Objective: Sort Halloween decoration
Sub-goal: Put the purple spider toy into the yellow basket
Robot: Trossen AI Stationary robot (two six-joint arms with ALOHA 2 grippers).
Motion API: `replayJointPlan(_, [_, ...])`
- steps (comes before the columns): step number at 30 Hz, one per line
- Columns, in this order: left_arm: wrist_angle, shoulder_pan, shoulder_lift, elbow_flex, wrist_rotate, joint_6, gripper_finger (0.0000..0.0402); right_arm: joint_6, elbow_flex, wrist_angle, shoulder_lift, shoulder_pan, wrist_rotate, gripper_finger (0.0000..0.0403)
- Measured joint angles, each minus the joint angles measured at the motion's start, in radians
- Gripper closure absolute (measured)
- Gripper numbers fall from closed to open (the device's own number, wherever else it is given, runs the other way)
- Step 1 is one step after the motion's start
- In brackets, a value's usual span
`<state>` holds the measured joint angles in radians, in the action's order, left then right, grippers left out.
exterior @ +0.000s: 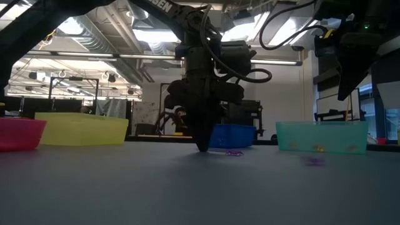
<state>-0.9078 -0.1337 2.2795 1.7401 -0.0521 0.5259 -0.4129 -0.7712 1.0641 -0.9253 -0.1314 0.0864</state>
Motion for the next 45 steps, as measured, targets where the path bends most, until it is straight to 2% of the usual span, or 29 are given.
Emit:
replayJointPlan(5, [0.001, 0.006, 0.000, 0.000, 0.006, 0.000, 0.0365, 0.000, 0.000, 0.000, 0.000, 0.000, 0.000, 0.0203])
replayJointPlan(10, [0.004, 0.020, 0.000, 0.000, 0.018, -0.002, 0.0346, -0.016, 0.000, -0.033, 0.000, 0.000, -0.015, 0.0203])
replayJointPlan(15, [0.003, 0.029, -0.004, 0.000, 0.034, -0.043, 0.0317, -0.032, 0.000, -0.191, 0.000, 0.008, -0.170, 0.0203])
replayJointPlan(21, [-0.059, 0.026, -0.033, 0.018, -0.008, -0.109, 0.0312, -0.028, 0.001, -0.407, -0.024, 0.115, -0.183, 0.0203])
replayJointPlan(29, [-0.142, 0.077, -0.193, 0.021, -0.041, -0.179, 0.0311, -0.053, 0.001, -0.529, -0.118, 0.318, -0.098, 0.0203])
replayJointPlan(38, [-0.143, 0.185, -0.439, -0.034, -0.036, -0.375, 0.0311, -0.051, 0.000, -0.735, -0.277, 0.460, -0.097, 0.0203])
replayJointPlan(41, [-0.107, 0.234, -0.538, -0.110, 0.021, -0.483, 0.0311, -0.038, 0.000, -0.764, -0.329, 0.482, -0.097, 0.0203])
replayJointPlan(45, [-0.002, 0.317, -0.667, -0.286, 0.154, -0.656, 0.0311, 0.028, 0.000, -0.762, -0.392, 0.495, -0.095, 0.0203])
